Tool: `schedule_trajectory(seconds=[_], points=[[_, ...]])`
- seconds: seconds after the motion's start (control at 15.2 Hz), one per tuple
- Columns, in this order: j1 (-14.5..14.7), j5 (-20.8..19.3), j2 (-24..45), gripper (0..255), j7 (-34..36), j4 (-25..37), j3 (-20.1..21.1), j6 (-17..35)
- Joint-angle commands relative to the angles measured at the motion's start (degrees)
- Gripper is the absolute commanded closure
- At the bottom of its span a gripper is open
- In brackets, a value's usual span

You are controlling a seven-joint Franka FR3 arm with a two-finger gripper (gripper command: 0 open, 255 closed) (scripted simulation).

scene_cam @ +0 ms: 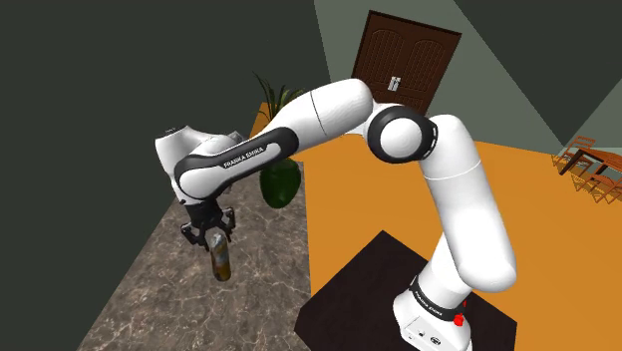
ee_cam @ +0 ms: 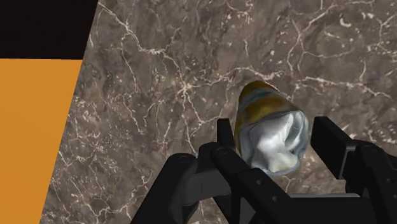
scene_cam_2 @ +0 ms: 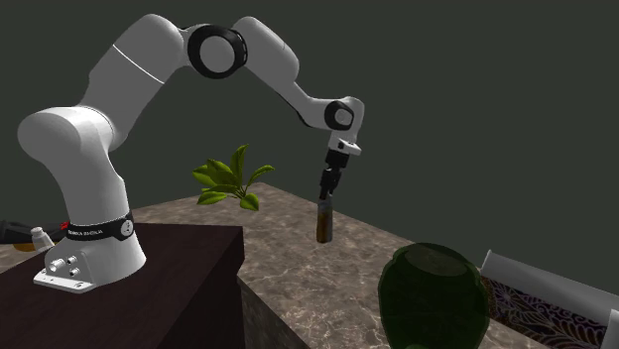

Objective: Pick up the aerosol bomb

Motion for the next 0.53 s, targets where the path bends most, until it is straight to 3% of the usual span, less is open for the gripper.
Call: schedule_trajectory(seconds=[0.0,0.46], points=[[-0.04,0.22,-0.69,255,-0.13,0.56,0.16,-1.21],[-0.24,0.81,-2.73,255,-0.40,1.31,0.57,-3.93]])
